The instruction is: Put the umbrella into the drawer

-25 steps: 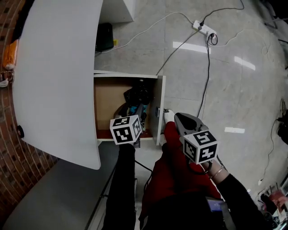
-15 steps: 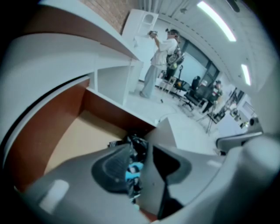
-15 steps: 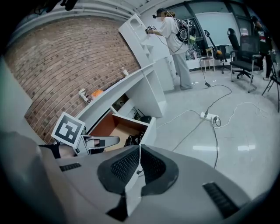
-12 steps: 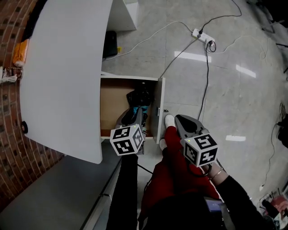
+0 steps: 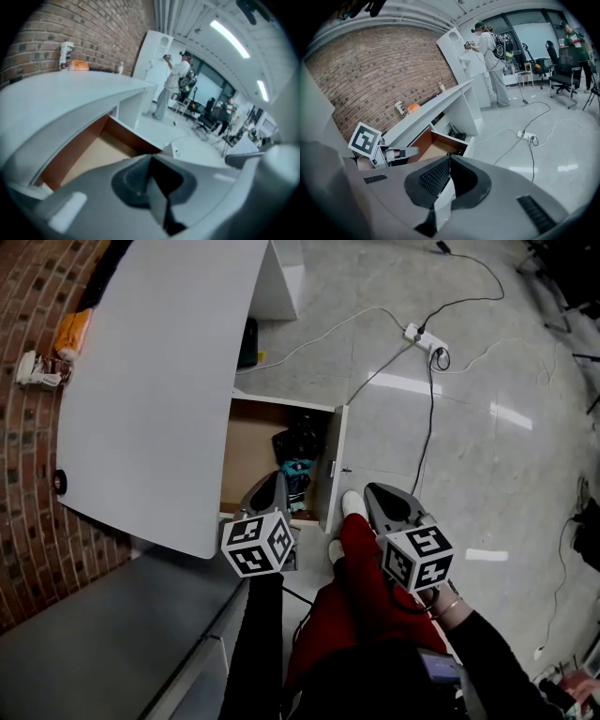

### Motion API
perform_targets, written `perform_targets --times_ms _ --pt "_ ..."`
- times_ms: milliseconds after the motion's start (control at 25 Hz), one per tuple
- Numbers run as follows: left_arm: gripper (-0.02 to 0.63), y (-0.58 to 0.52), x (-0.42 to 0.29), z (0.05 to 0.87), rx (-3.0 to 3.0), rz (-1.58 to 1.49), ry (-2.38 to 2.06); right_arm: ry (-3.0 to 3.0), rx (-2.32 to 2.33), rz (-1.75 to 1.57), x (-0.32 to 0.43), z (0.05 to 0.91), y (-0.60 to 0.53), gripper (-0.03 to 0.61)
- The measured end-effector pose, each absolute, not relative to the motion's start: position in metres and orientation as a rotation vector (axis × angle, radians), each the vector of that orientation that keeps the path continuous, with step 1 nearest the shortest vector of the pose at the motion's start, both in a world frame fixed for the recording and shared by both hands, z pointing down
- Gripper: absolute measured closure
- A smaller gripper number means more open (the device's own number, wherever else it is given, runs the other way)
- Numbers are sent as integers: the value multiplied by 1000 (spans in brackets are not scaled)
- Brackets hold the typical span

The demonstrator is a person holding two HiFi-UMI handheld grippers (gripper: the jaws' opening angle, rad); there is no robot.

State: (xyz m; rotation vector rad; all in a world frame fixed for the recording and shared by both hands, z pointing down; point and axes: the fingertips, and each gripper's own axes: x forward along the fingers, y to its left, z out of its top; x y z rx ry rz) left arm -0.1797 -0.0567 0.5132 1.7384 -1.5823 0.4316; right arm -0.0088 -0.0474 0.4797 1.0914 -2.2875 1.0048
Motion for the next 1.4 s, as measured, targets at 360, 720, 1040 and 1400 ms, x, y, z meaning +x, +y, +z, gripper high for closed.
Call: perform_targets --times_ms 360,720,1040,1400 --pt "611 -37 -184 444 1812 245 -1640 -2410 1104 924 -14 426 -41 569" --pt "611 -10 -198 377 1905 143 -1752 -2543 1073 854 -26 379 -25 569" --pt "611 25 -214 328 1939 36 -1849 -2631 1093 785 -30 335 -8 569" --pt "611 67 -228 285 1967 -31 -1951 -2725 1077 604 -34 285 14 570"
